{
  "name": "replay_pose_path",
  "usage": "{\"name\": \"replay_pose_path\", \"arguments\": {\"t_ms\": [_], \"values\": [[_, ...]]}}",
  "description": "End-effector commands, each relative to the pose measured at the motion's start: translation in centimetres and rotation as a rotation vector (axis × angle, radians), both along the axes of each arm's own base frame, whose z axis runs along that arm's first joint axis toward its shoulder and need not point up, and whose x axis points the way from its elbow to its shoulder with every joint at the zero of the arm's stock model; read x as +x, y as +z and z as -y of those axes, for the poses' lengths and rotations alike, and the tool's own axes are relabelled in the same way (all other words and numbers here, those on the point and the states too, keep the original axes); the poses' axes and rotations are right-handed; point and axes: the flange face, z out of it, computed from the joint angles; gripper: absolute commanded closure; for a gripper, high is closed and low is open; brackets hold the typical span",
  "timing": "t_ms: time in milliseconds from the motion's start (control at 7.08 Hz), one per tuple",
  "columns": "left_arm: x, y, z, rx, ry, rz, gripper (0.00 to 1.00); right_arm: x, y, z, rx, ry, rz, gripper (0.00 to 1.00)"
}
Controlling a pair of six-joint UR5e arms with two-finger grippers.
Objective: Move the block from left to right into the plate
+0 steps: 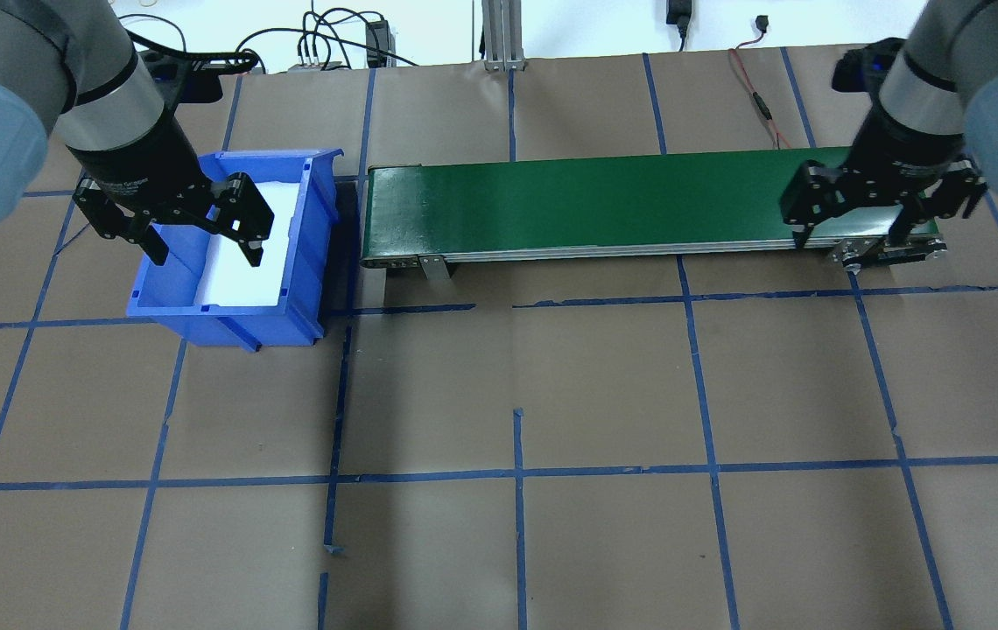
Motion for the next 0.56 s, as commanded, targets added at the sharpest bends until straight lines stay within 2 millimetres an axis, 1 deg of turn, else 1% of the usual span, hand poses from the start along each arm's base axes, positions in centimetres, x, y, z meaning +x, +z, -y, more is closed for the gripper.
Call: {"name": "replay_pose_path", "arguments": {"t_ms": [0, 141, 282, 424], "values": [[0.0, 0.0, 0.0, 0.000, 0.000, -0.001, 0.00, 1.2, 2.5, -2.3, -0.019, -0.011, 0.007, 0.00], [0.0, 0.0, 0.0, 0.002, 0.000, -0.001, 0.00, 1.9, 2.5, -3.0, 0.000, 0.000, 0.030, 0.00], [0.0, 0.0, 0.0, 0.002, 0.000, -0.001, 0.00, 2.1, 3.8, -3.6, -0.014, -0.005, 0.075, 0.00], [0.0, -0.1, 0.0, 0.003, 0.000, -0.001, 0.00, 2.4, 4.9, -3.8, -0.003, -0.001, 0.077, 0.00]]}}
